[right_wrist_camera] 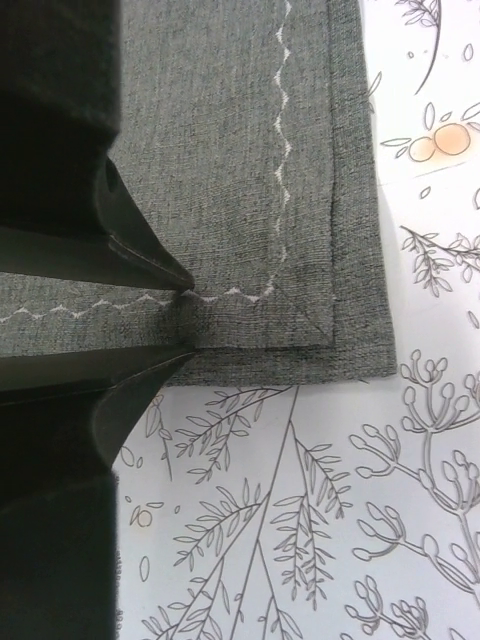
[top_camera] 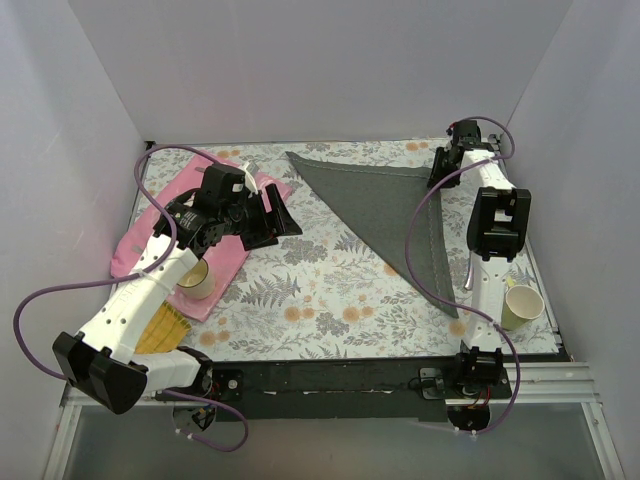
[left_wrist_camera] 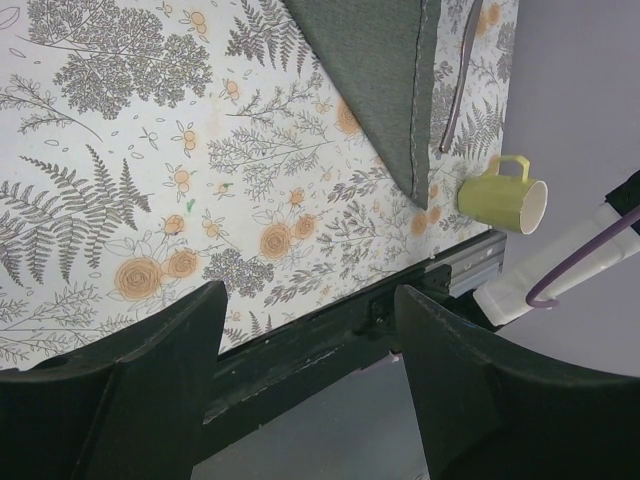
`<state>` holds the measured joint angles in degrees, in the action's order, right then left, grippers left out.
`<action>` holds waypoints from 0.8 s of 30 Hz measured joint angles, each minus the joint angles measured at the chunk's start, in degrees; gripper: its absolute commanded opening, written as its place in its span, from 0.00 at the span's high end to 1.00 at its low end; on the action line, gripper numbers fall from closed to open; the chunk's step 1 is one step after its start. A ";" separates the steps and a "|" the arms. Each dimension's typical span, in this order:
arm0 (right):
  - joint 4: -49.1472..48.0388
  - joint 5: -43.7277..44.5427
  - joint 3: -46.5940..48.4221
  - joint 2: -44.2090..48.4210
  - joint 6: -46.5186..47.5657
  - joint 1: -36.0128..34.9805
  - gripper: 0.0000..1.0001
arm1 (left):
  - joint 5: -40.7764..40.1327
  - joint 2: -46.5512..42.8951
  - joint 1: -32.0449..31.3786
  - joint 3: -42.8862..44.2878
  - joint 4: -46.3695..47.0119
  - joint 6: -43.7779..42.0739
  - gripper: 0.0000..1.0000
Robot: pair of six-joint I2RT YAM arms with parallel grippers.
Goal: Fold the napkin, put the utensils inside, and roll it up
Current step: Fold the napkin
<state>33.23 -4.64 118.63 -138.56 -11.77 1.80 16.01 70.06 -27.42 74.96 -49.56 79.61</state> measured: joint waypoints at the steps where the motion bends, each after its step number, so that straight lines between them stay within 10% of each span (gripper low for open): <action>1: -0.11 0.00 0.15 -0.44 0.02 0.00 0.66 | -0.07 0.00 0.00 0.00 -0.09 -0.09 0.32; 24: -0.20 1.27 5.29 -2.34 1.07 0.39 0.92 | -0.46 0.63 0.00 1.03 -0.90 -0.50 0.32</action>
<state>33.04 -3.38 123.92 -140.90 -10.70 2.20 15.55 70.70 -27.42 75.99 -50.46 79.11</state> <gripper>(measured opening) 0.079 0.677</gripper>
